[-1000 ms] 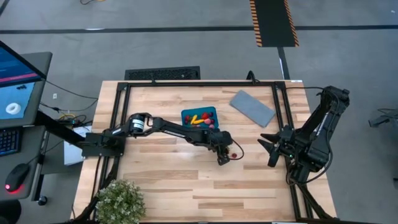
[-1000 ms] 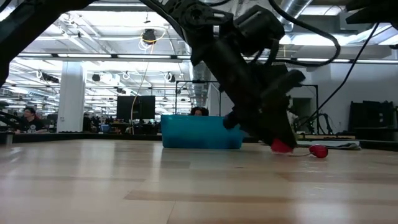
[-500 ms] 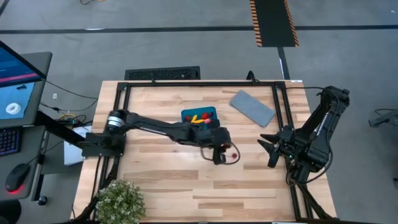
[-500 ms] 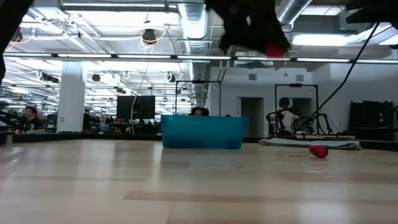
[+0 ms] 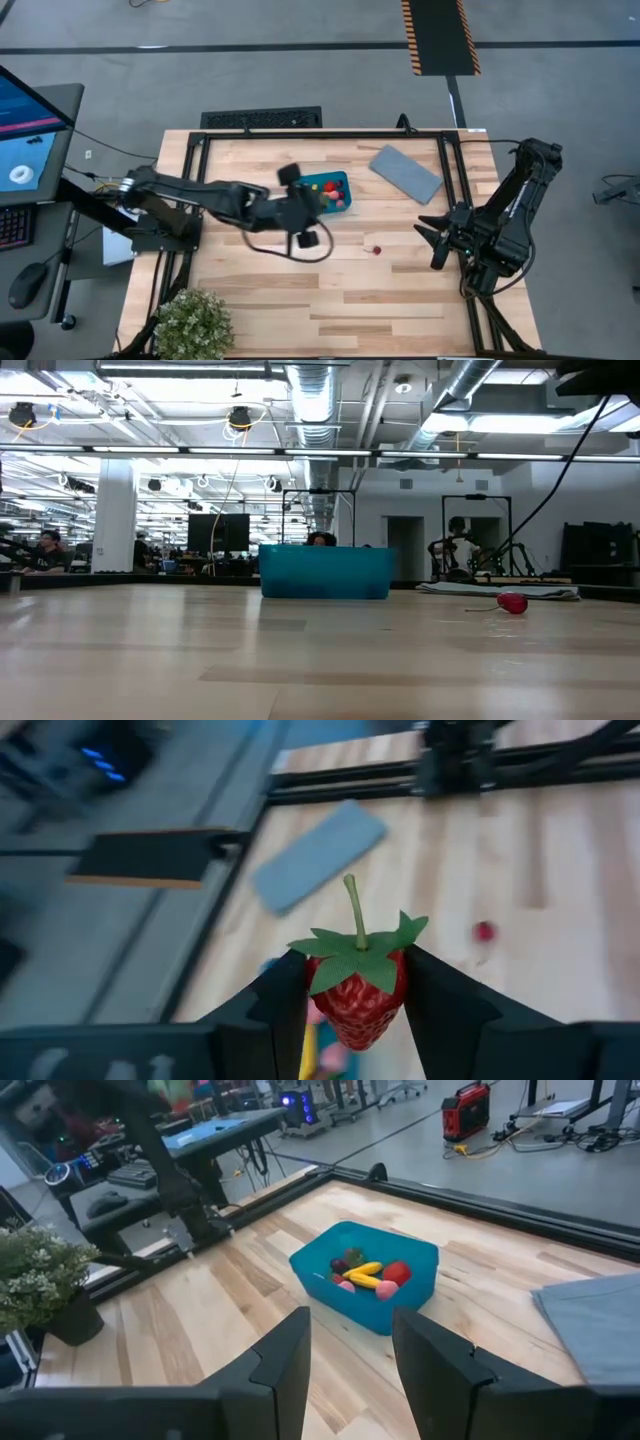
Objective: Pick and placing Produce into tupperware
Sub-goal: Put the red strawberry into the blue bin
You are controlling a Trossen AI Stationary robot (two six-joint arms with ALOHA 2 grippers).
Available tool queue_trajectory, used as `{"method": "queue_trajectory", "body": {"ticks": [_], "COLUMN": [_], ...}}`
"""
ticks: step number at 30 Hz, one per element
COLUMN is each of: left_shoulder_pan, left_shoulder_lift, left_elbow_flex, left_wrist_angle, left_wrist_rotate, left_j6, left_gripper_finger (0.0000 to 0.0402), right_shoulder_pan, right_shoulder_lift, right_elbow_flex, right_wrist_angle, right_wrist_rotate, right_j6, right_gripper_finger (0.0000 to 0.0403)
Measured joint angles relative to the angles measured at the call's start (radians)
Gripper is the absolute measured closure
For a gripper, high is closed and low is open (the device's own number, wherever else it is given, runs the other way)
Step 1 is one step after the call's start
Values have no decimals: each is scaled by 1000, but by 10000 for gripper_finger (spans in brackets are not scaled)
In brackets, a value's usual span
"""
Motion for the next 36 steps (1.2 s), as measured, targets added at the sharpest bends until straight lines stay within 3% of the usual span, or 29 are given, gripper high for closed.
{"method": "queue_trajectory", "body": {"ticks": [8,14,21,36], "left_shoulder_pan": [-86,-148,-207,-171], "left_shoulder_lift": [-77,-68,-70,-74], "left_elbow_flex": [-19,-25,-144,-404], "left_wrist_angle": [-232,-463,-615,-620], "left_wrist_rotate": [-187,-242,-383,-350], "left_j6": [12,4,10,-219], "left_gripper_finger": [266,266,265,271], "right_shoulder_pan": [0,0,0,-2], "right_shoulder_lift": [0,0,0,0], "right_elbow_flex": [0,0,0,0], "right_wrist_angle": [4,5,7,19], "right_wrist_rotate": [0,0,0,0], "right_j6": [0,0,0,1], "right_gripper_finger": [239,239,239,239]}}
